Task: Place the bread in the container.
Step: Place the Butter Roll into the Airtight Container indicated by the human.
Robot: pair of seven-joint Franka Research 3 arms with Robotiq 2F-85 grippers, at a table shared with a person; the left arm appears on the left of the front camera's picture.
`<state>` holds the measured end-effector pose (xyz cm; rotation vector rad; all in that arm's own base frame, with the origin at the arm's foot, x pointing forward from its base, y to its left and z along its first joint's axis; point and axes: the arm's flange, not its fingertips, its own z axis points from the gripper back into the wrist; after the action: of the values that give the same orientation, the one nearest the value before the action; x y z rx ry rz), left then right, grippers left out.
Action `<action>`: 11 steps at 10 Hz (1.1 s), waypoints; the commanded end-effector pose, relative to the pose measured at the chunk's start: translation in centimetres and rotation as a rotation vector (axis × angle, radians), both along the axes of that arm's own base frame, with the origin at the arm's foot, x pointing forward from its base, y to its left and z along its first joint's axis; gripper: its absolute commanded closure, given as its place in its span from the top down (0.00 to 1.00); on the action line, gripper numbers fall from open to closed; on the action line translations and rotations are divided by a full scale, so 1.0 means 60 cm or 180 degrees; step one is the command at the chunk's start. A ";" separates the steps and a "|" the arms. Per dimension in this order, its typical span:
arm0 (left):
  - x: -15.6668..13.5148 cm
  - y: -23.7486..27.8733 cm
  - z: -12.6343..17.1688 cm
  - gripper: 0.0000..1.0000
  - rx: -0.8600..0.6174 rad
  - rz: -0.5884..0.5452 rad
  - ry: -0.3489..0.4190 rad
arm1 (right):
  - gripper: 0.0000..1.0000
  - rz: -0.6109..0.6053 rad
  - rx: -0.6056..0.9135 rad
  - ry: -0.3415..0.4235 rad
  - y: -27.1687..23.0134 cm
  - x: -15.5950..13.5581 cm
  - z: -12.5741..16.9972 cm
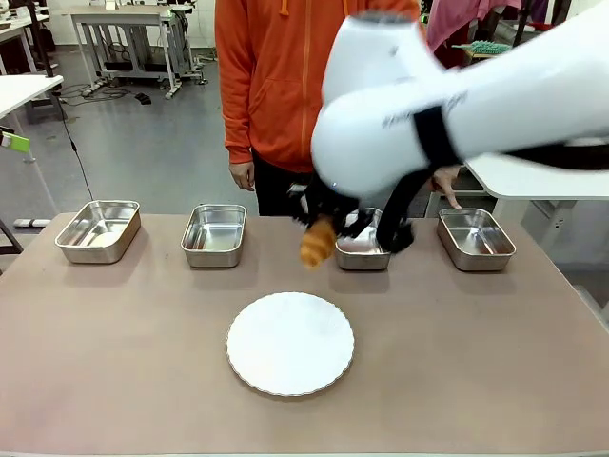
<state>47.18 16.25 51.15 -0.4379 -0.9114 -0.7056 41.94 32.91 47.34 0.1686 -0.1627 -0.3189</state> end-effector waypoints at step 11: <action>-0.001 0.000 0.001 1.00 -0.0031 -0.0018 -0.0010 | 0.42 0.1286 -0.0380 0.0300 -0.253 0.112 0.062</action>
<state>47.18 16.26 51.14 -0.4381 -0.9112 -0.7054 48.31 18.54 51.22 0.0639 -0.0536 0.0713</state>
